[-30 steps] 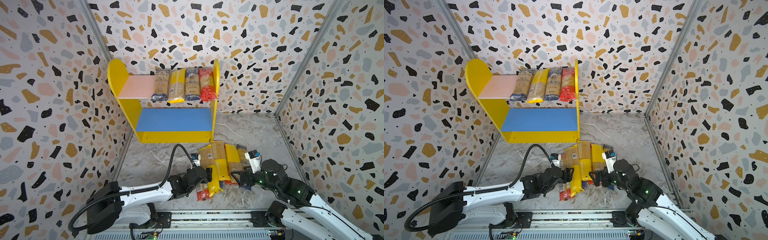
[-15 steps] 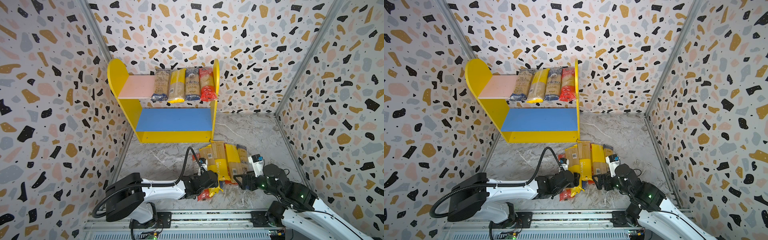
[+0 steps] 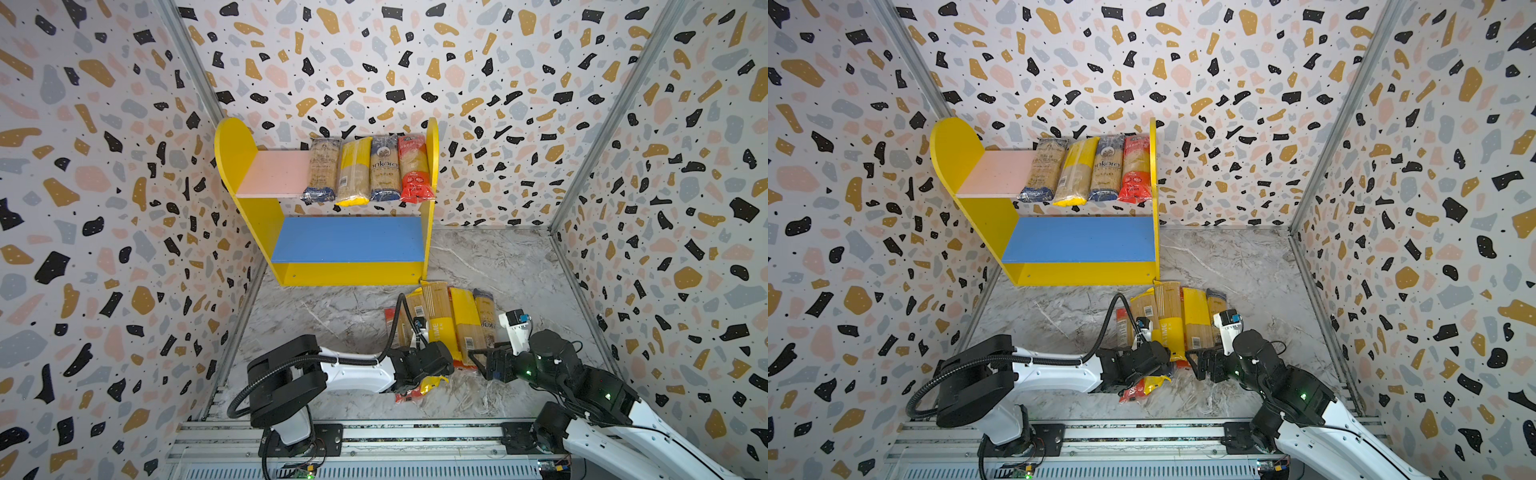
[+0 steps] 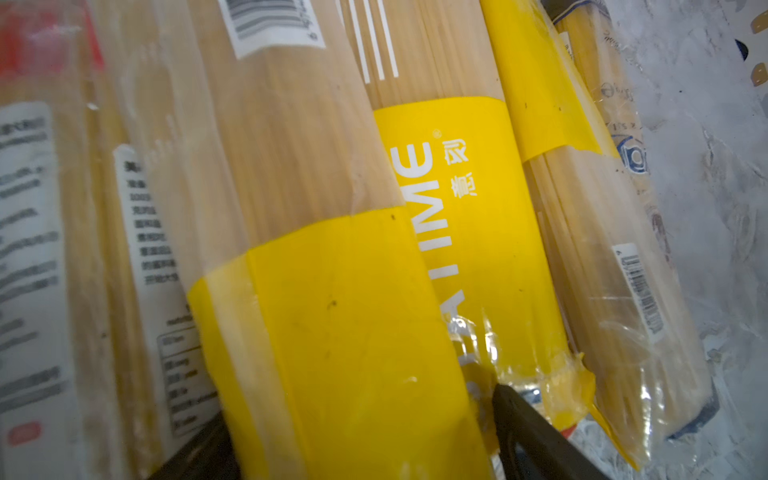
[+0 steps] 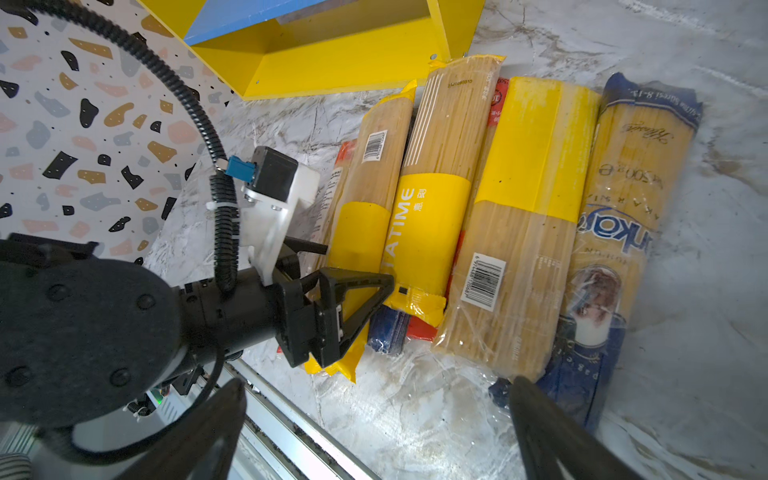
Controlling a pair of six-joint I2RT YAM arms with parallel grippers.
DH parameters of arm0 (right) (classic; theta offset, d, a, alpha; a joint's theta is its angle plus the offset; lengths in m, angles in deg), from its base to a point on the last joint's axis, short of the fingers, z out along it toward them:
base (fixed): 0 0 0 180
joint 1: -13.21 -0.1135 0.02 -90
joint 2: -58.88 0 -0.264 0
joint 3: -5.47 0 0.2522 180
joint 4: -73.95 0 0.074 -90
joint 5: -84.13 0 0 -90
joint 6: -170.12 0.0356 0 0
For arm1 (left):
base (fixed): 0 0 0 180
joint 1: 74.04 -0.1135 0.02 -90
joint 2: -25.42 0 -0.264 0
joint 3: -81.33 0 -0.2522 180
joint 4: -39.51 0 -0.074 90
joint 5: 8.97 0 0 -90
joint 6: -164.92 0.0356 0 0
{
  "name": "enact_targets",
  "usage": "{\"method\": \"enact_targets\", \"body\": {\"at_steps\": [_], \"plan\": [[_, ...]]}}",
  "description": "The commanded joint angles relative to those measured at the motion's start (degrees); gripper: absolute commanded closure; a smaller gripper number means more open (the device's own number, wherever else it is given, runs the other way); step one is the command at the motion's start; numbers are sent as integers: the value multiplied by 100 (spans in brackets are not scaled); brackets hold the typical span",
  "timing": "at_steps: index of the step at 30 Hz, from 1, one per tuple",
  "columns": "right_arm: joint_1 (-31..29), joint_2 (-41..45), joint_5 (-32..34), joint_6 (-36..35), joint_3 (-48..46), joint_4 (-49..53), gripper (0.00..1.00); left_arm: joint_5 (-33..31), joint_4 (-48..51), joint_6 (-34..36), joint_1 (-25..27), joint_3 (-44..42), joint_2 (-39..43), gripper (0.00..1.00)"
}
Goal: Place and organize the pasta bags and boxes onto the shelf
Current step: 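Close the left gripper on the top end of the yellow-banded package, then lift the yellow-banded package upright toward the pink shelf with the left gripper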
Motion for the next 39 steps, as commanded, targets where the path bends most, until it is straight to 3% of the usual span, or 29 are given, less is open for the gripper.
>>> {"method": "enact_targets", "body": {"at_steps": [1, 10, 18, 21, 39], "plan": [[-21, 79, 110, 73, -1, -39, 1, 481, -303, -28, 27, -36, -460, 21], [-22, -38, 123, 31, 25, -70, 1, 595, -623, -45, -67, -383, -344, 67], [-22, -329, 447, -82, 283, 63, 1, 376, -518, 356, -130, -707, 629, 87], [-22, -475, 474, -141, 426, 71, 1, 299, -575, 605, -177, -830, 1083, 100], [-40, -1714, -109, -577, 1104, -907, 1, -648, 572, 1879, -448, -1077, 4432, 100]]}}
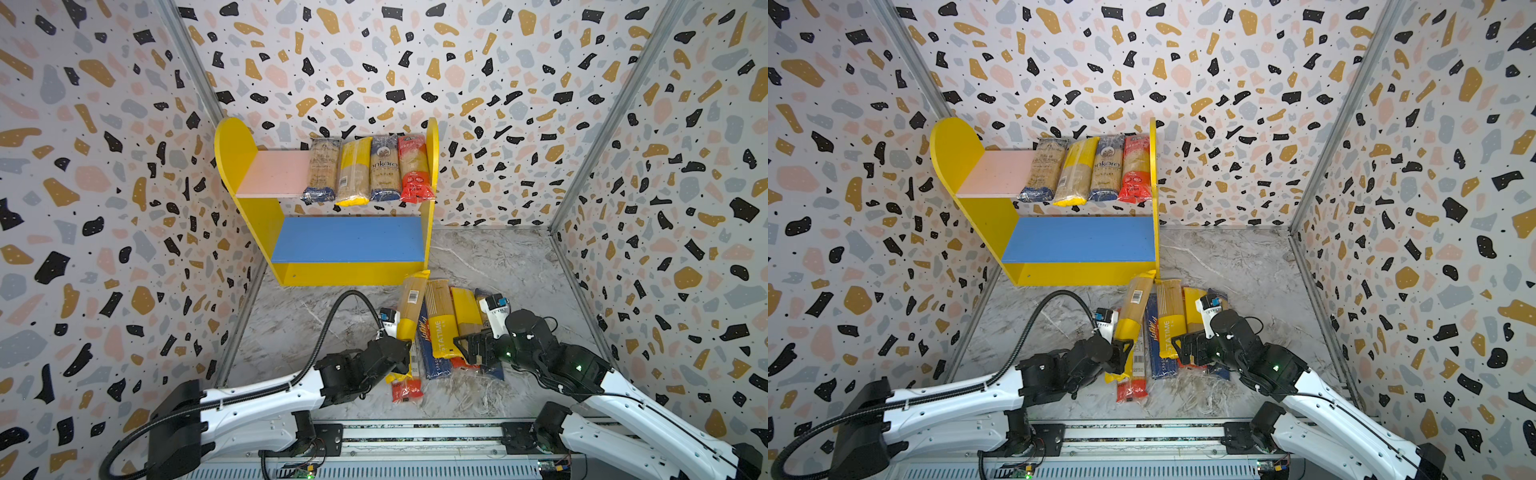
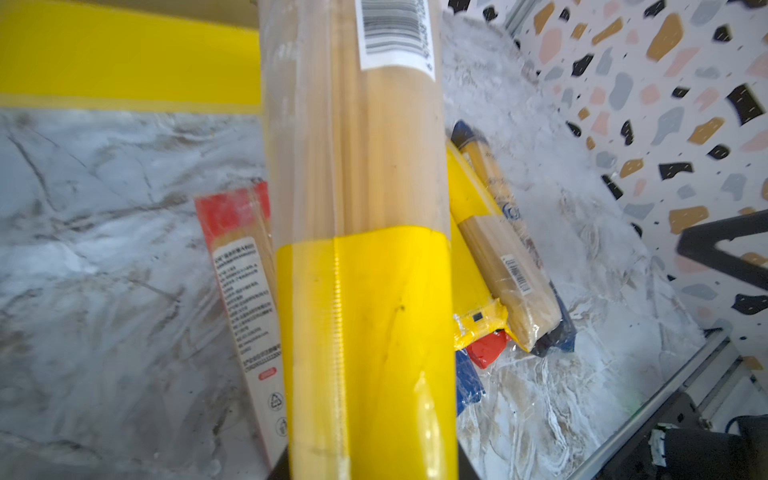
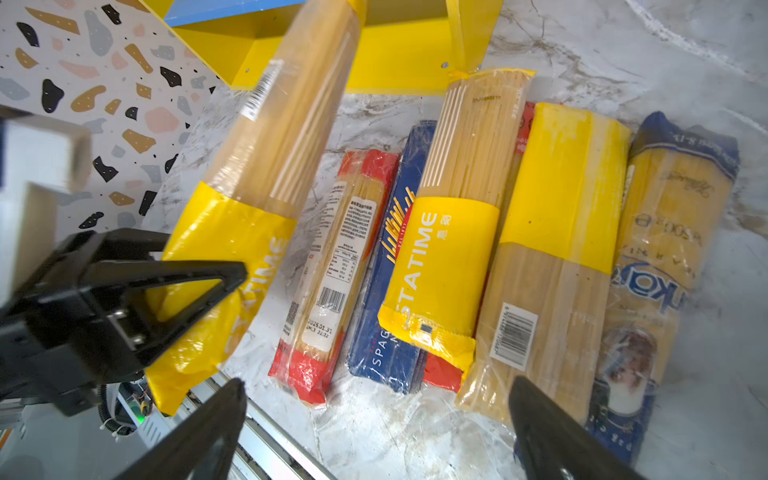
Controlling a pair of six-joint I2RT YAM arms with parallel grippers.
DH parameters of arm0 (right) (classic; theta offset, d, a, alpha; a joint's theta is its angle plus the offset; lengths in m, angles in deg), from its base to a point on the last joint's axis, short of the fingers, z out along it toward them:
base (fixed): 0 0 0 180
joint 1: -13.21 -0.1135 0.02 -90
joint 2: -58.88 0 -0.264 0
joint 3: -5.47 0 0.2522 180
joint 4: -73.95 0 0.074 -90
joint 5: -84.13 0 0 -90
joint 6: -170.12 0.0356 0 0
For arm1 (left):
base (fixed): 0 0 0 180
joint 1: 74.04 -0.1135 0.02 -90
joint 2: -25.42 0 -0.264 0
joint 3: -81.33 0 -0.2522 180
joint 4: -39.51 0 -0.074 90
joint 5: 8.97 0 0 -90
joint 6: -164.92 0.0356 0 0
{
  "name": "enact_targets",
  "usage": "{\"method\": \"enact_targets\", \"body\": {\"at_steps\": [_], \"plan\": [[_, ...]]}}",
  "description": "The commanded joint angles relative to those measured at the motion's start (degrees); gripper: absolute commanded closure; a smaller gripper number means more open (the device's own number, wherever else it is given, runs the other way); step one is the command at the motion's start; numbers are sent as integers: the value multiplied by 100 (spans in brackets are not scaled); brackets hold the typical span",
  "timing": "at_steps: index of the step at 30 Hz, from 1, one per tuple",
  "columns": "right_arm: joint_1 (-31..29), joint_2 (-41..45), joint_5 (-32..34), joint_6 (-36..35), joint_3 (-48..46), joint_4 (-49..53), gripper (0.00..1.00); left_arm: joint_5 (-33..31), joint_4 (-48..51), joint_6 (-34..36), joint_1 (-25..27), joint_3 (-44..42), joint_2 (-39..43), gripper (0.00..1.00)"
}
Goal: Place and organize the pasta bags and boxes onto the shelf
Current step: 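Lift the yellow-banded package upright toward the pink shelf with the left gripper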
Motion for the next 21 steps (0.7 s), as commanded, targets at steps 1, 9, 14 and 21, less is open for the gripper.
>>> {"method": "enact_targets", "body": {"at_steps": [1, 9, 14, 21], "plan": [[-38, -168, -84, -281, 439, -288, 1, -634, -251, 433, -45, 148, 706, 100], [-46, -724, -136, -631, 1058, -377, 1, -1029, 532, 731, -52, 510, 2058, 100], [-49, -989, -171, -818, 1410, -351, 1, -1407, 1152, 1014, -52, 910, 2539, 100], [-46, -1227, -123, -1015, 1778, -248, 1, -1775, 1685, 1254, -52, 1541, 3046, 100]]}}
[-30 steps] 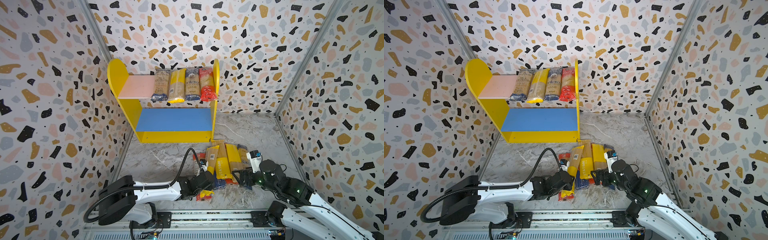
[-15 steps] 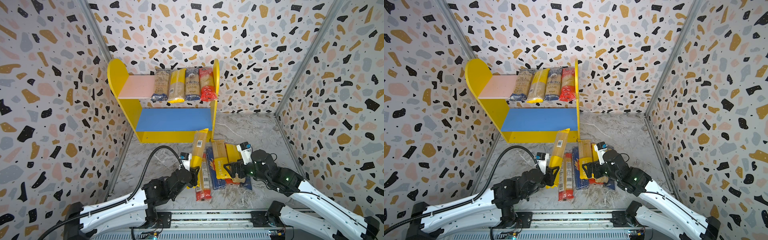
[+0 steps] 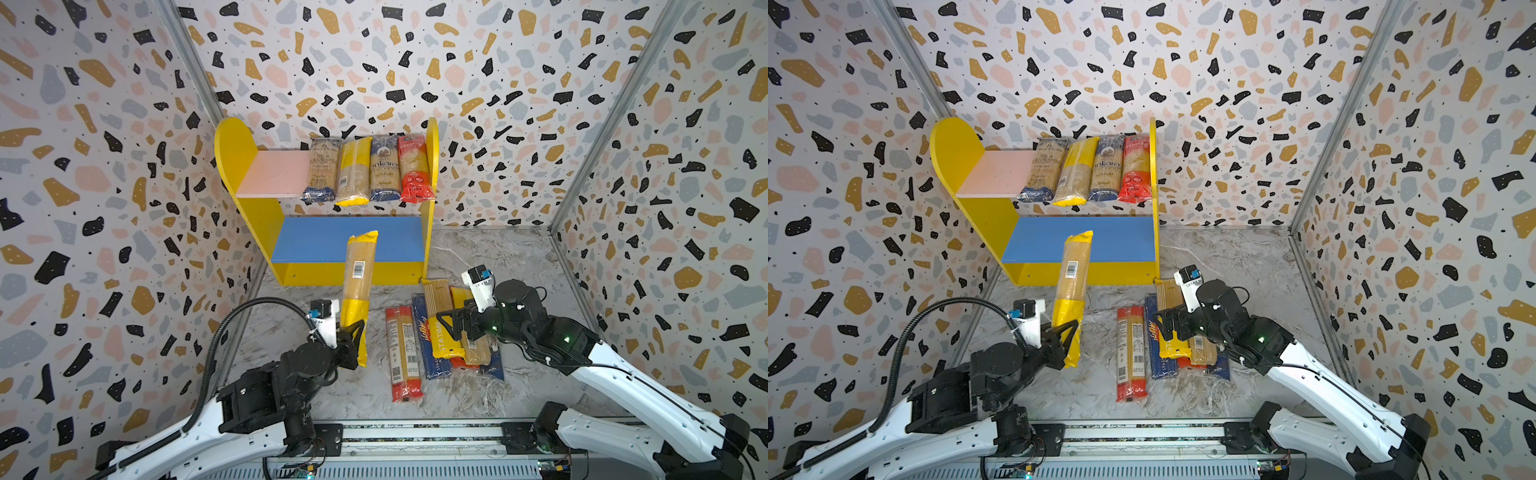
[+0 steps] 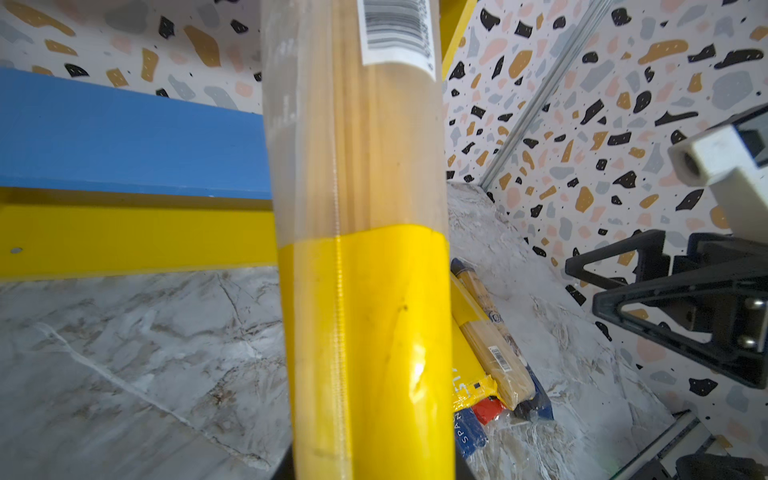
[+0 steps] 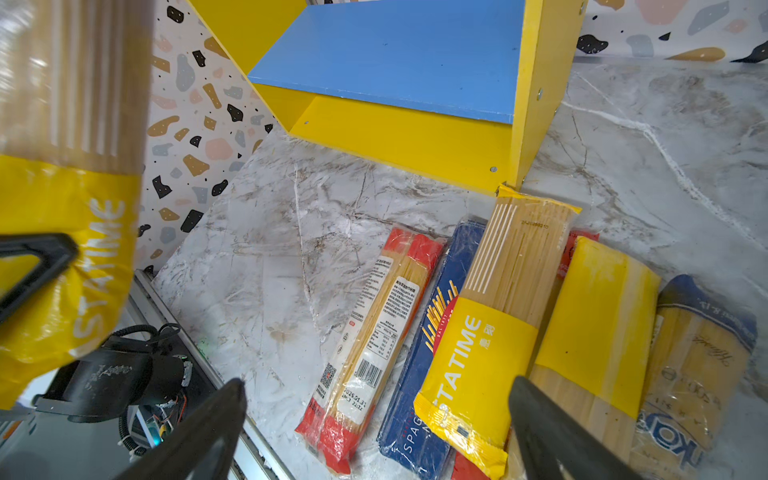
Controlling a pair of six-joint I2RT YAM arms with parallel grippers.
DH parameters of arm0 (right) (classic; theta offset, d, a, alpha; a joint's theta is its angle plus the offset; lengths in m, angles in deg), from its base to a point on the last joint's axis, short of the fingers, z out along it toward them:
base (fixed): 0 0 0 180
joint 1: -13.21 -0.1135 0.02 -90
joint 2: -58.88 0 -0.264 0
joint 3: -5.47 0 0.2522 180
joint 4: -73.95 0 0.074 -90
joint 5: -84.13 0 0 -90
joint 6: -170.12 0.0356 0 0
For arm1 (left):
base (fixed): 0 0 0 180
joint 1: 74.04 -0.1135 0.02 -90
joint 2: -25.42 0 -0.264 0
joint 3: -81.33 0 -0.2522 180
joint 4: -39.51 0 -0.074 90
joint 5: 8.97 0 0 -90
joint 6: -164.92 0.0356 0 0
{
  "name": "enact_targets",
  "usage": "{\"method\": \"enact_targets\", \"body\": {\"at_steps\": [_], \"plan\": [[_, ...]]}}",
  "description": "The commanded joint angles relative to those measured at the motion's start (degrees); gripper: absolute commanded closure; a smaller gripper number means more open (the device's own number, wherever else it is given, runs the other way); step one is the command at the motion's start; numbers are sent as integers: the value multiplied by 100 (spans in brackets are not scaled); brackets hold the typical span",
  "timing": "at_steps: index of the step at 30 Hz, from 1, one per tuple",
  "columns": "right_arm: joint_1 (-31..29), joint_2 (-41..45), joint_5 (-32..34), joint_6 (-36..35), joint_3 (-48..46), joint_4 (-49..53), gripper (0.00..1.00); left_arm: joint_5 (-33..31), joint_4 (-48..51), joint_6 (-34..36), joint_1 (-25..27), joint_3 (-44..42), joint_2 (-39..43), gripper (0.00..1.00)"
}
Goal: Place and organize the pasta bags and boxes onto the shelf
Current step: 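Lift the yellow-banded package upright toward the pink shelf with the left gripper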
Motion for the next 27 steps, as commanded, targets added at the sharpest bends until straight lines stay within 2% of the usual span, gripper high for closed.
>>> {"method": "enact_targets", "body": {"at_steps": [1, 9, 15, 24, 27], "plan": [[-22, -50, 25, -220, 342, 68, 1, -585, -483, 357, -33, 608, 252, 100], [-22, -222, 22, -399, 729, 111, 1, -1306, 62, 660, -29, 1693, -58, 100], [-22, -324, 32, -530, 938, 73, 1, -2149, 573, 966, -33, 2942, -838, 100], [-6, -454, 31, -776, 1174, -171, 1, -3114, 658, 2115, -26, 4895, -2332, 100], [3, -443, 27, -850, 1236, -218, 1, -3236, 468, 2549, -33, 5382, -2719, 100]]}}
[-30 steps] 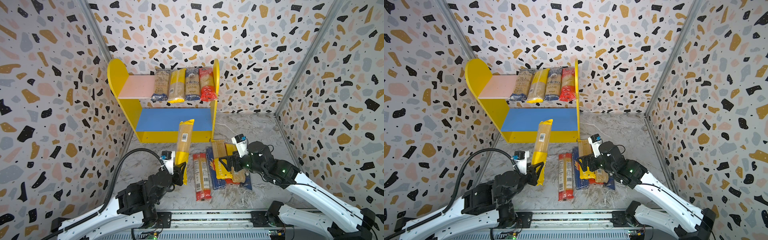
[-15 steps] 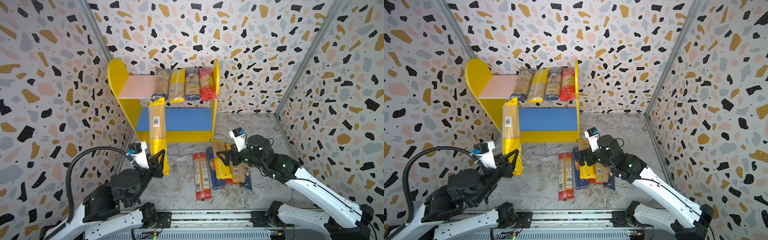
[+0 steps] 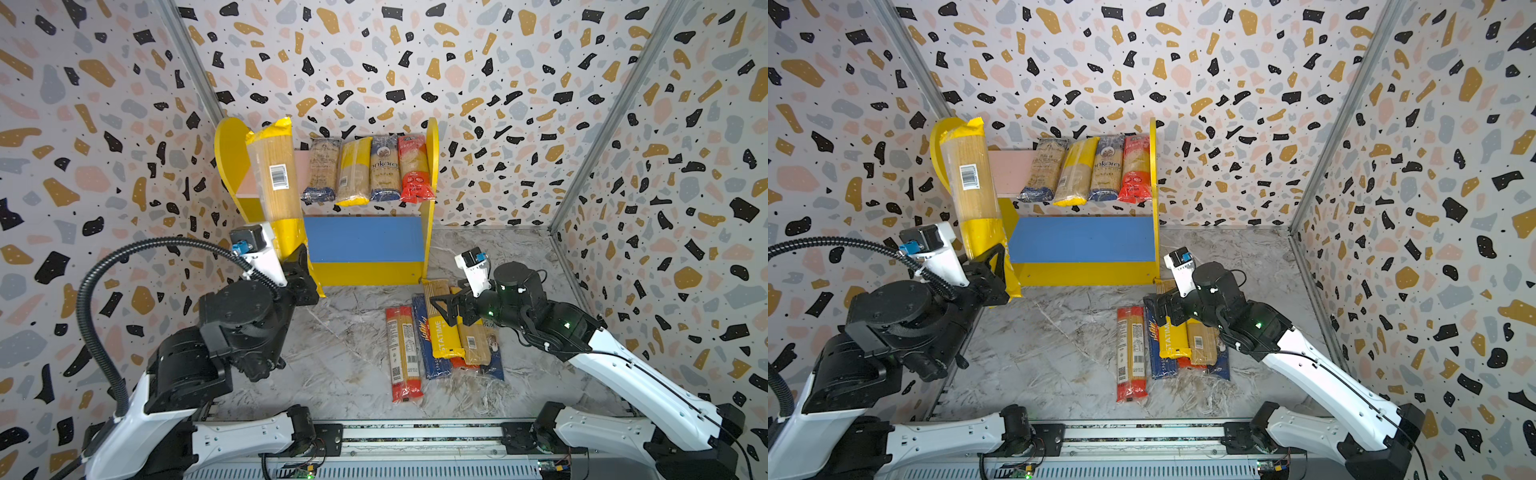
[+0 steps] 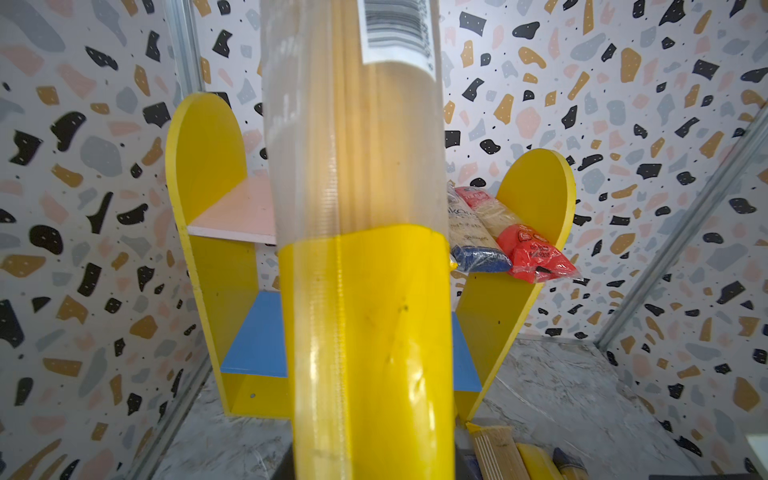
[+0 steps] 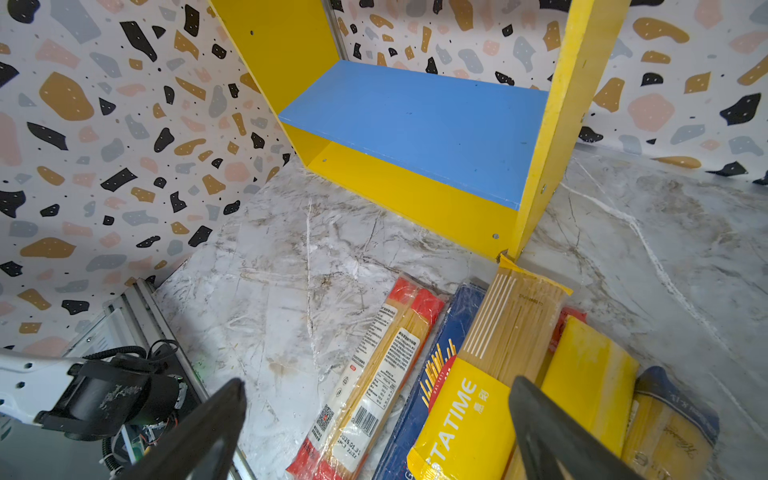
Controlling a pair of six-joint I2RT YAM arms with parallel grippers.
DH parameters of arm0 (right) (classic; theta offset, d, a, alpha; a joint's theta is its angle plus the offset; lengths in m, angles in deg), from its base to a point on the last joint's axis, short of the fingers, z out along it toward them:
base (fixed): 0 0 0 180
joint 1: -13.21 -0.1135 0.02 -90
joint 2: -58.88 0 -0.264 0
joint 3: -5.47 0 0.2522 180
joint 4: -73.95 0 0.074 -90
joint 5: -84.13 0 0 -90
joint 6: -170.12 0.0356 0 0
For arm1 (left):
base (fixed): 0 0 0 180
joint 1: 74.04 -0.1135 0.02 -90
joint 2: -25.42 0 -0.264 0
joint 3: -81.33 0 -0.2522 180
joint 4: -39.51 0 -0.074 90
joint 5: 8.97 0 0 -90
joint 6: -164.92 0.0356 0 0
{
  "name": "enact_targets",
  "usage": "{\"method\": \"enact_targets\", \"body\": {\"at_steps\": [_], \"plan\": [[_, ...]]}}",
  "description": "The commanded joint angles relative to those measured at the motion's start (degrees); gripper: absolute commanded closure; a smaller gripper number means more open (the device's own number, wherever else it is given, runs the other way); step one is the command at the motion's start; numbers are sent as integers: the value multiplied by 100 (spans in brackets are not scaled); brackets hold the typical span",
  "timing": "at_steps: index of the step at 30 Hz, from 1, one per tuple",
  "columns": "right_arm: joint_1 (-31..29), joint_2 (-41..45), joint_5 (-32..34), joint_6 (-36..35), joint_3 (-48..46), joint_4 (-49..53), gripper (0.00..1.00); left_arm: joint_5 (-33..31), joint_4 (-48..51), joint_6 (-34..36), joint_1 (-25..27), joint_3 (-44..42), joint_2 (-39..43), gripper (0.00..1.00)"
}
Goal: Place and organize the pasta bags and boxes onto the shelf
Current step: 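Lift the yellow-banded package upright toward the pink shelf with the left gripper, then lower the yellow-banded package onto the pink shelf beside the Moli Pasta package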
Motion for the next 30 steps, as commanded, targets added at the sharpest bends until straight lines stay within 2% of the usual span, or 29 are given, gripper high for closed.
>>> {"method": "enact_targets", "body": {"at_steps": [1, 6, 10, 12, 14, 20, 25, 30], "plan": [[10, 69, 22, -181, 280, -193, 1, -517, -828, 876, -26, 656, -341, 100], [211, 69, -107, -248, 277, -275, 1, -589, -745, 1492, -97, 1803, -1123, 100], [451, 83, -332, -248, 230, -393, 1, -118, -612, 1775, -530, 2715, -1755, 100], [542, 75, -402, -246, 221, -429, 1, 483, -354, 1719, -1103, 3232, -2126, 100], [607, 73, -437, -246, 220, -448, 1, 1348, -73, 1559, -1908, 3699, -2528, 100], [779, 153, -424, -255, 217, -353, 1, 2944, -218, 1476, -3487, 4194, -3164, 100], [912, 215, -383, -237, 265, -214, 1, 4027, -186, 1446, -4605, 4691, -3714, 100], [959, 191, -305, -187, 318, -89, 1, 4506, -357, 1544, -5238, 4787, -3849, 100]]}}
